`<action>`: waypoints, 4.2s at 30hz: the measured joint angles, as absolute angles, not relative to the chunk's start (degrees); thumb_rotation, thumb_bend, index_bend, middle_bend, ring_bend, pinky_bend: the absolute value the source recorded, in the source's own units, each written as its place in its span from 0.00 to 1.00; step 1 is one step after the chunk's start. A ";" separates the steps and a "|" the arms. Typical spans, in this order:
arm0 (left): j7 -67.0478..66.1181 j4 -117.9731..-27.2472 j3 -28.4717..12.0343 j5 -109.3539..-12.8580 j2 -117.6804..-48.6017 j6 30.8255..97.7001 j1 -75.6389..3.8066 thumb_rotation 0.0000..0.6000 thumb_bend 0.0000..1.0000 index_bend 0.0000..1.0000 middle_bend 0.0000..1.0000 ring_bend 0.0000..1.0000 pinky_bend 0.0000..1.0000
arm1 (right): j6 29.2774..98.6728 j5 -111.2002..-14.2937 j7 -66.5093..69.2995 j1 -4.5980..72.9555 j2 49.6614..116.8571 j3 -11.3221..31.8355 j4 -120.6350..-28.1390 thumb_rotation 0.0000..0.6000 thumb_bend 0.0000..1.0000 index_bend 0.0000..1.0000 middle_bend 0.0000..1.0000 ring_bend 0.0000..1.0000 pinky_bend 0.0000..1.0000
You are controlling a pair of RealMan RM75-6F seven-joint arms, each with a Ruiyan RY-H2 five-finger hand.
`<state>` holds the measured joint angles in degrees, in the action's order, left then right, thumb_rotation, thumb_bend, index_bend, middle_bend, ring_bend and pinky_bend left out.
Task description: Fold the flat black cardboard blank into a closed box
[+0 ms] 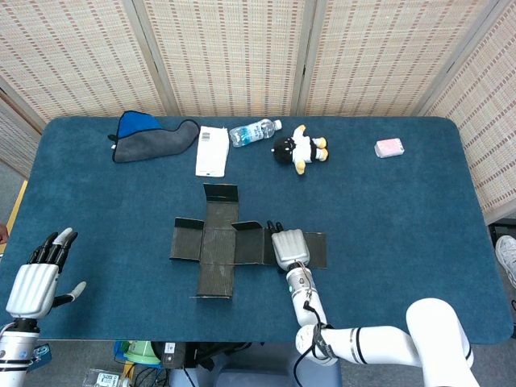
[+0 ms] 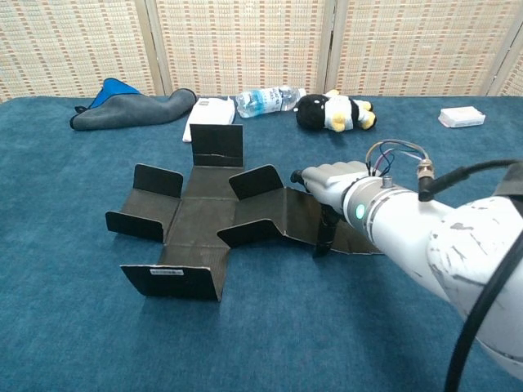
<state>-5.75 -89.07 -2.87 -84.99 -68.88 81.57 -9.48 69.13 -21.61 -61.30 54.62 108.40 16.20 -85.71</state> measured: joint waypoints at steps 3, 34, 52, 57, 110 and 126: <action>-5.47 -89.08 -2.81 -84.96 -68.69 81.24 -9.61 1.00 0.17 0.00 0.00 0.03 0.18 | 68.88 -20.84 -61.53 55.15 108.95 16.55 -84.63 1.00 0.00 0.02 0.12 0.79 1.00; -1.50 -86.20 -3.27 -85.85 -69.94 79.64 -11.66 1.00 0.17 0.01 0.00 0.05 0.18 | 63.72 -25.00 -61.89 56.32 105.99 12.95 -83.64 1.00 0.12 0.26 0.32 0.83 1.00; 15.74 -61.19 -2.11 -94.06 -78.61 74.38 -20.81 1.00 0.17 0.00 0.00 0.51 0.51 | 57.32 -33.72 -55.81 57.14 100.63 9.03 -83.07 1.00 0.13 0.27 0.33 0.83 1.00; 18.07 -53.41 -1.47 -95.78 -84.68 74.91 -22.82 1.00 0.17 0.00 0.00 0.52 0.62 | 57.82 -33.56 -55.20 57.11 100.45 8.80 -83.15 1.00 0.13 0.27 0.33 0.83 1.00; 27.10 -32.10 0.53 -93.71 -107.83 72.00 -33.36 1.00 0.17 0.00 0.00 0.49 0.69 | 55.96 -36.93 -47.44 56.29 99.99 8.34 -82.48 1.00 0.14 0.28 0.34 0.83 1.00; 29.16 -48.04 -1.61 -89.46 -101.77 68.04 -33.53 1.00 0.17 0.00 0.00 0.49 0.69 | 53.50 -39.67 -49.44 58.75 97.70 7.01 -84.25 1.00 0.14 0.29 0.34 0.83 1.00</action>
<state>29.16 -48.04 -1.61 -89.46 -101.77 68.04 -33.53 53.50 -39.67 -49.44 58.75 97.70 7.01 -84.25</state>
